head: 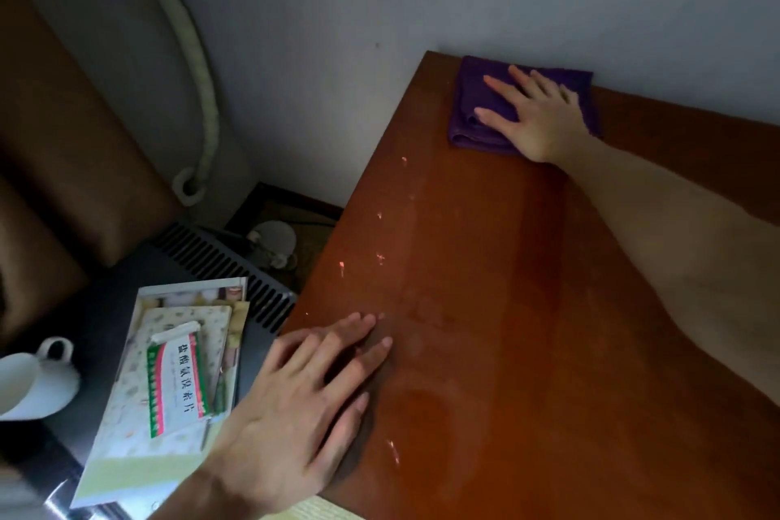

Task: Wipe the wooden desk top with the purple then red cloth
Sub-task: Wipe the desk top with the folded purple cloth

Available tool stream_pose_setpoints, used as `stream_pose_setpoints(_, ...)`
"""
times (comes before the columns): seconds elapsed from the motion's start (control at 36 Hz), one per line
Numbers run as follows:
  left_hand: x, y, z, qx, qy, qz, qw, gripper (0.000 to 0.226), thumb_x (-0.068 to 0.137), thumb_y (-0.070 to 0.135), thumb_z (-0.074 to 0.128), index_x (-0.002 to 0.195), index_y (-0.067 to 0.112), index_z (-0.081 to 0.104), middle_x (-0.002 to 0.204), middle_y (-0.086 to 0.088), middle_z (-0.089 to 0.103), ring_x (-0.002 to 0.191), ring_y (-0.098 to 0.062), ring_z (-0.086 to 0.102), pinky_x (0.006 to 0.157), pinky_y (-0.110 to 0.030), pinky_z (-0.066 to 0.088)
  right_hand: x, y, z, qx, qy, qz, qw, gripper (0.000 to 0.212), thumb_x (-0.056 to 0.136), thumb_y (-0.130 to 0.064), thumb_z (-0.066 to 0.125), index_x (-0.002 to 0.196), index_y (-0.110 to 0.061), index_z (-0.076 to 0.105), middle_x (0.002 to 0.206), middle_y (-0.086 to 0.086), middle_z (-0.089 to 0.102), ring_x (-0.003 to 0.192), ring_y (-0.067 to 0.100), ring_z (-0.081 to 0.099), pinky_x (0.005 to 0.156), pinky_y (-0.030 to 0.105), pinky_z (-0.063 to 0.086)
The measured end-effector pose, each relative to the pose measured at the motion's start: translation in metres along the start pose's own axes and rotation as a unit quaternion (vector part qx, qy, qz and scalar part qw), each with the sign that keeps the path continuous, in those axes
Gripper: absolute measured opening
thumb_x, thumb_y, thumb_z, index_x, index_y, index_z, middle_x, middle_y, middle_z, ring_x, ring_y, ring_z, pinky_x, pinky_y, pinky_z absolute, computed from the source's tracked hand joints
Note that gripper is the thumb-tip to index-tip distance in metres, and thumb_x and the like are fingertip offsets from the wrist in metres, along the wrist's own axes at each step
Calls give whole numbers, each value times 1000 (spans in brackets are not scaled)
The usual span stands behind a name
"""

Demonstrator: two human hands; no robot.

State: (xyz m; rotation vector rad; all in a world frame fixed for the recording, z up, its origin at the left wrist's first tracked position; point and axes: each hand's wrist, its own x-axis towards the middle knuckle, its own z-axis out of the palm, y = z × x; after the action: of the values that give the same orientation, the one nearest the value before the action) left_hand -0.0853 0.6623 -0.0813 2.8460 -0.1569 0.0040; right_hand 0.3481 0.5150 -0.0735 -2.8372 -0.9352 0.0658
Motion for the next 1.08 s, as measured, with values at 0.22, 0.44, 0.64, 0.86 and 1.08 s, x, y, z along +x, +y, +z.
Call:
stream_pose_setpoints(0.22,1,-2,1,-12,24,12,1000,50,103,35,34,148,20,50,153,-1,46,146,-15,37,108,-38,31,-22,-25,6,14,0,65,998,84,89,-89,17,162,-47,14,174,-4,7,160,27,3,126,56,1)
stream_pose_setpoints(0.44,-6,0,2,-43,107,-7,993,44,102,35,38,135,13,56,139,-4,52,122,-24,53,101,-39,38,-126,-88,20,-1,-8,52,999,79,93,-85,15,162,-48,9,174,-6,3,160,27,-2,127,55,0)
stream_pose_setpoints(0.64,-10,5,1,-120,249,-91,957,35,100,33,44,121,7,56,126,-10,53,113,-32,54,93,-49,43,-287,-177,42,-21,13,3,1000,79,91,-81,16,162,-47,16,173,-5,11,160,30,7,125,58,7)
stream_pose_setpoints(0.86,-31,-14,-3,-121,184,-43,974,42,101,40,40,123,10,58,126,-8,52,111,-30,55,92,-48,44,-376,-236,53,-26,15,-87,996,74,95,-77,27,160,-43,27,173,-3,17,159,31,13,123,62,14)
stream_pose_setpoints(1.08,-55,-43,-3,-95,151,-35,983,43,103,40,40,133,14,55,131,-3,53,113,-25,53,93,-45,43,-330,-205,41,-63,-45,-263,962,62,102,-71,29,160,-52,18,173,-11,3,160,19,1,127,52,8)
